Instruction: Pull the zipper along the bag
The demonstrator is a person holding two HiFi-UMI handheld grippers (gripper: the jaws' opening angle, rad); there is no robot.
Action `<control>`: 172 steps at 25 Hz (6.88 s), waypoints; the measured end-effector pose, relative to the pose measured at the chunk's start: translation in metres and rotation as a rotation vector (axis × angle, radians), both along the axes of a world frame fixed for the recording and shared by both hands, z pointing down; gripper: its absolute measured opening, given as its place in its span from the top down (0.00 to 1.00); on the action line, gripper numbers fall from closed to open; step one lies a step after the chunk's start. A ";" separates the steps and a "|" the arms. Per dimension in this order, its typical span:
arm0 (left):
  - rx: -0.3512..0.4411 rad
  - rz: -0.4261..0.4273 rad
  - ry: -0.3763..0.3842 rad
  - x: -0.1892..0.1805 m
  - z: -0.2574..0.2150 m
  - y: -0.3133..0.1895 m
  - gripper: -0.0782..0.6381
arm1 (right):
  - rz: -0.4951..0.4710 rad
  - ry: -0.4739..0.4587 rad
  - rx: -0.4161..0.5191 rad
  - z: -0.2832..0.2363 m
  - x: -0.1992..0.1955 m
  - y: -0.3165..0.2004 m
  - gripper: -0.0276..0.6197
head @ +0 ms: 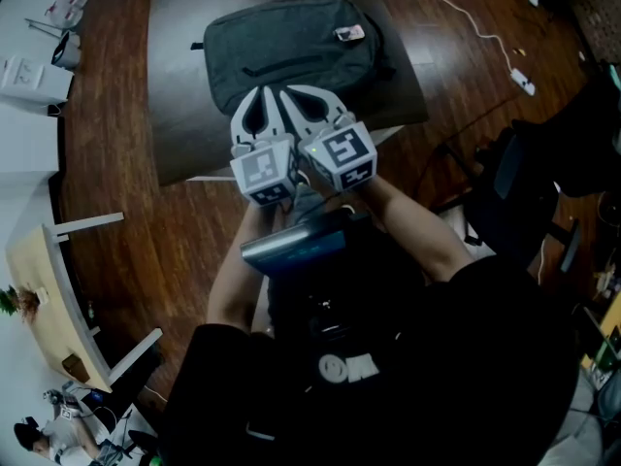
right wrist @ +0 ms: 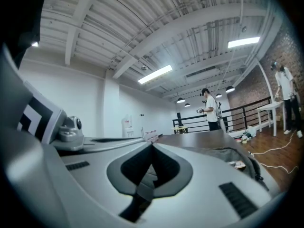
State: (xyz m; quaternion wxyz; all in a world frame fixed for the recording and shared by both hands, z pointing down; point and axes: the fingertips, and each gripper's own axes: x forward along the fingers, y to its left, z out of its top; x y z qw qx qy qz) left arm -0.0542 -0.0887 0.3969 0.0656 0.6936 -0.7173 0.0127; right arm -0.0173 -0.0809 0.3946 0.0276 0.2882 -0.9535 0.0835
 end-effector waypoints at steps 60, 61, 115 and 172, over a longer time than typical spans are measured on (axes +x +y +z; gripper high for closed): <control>-0.124 0.043 0.098 -0.152 0.109 -0.123 0.89 | -0.549 0.974 0.129 0.138 -0.122 -0.074 0.93; -0.123 0.045 0.100 -0.152 0.109 -0.123 0.89 | -0.550 0.971 0.123 0.138 -0.121 -0.074 0.93; -0.181 0.136 0.039 -0.143 0.119 -0.127 0.89 | -0.519 0.856 0.062 0.140 -0.105 -0.087 0.88; -0.223 0.211 0.039 -0.128 0.118 -0.126 0.89 | -0.242 0.262 -0.373 0.123 -0.015 -0.115 0.93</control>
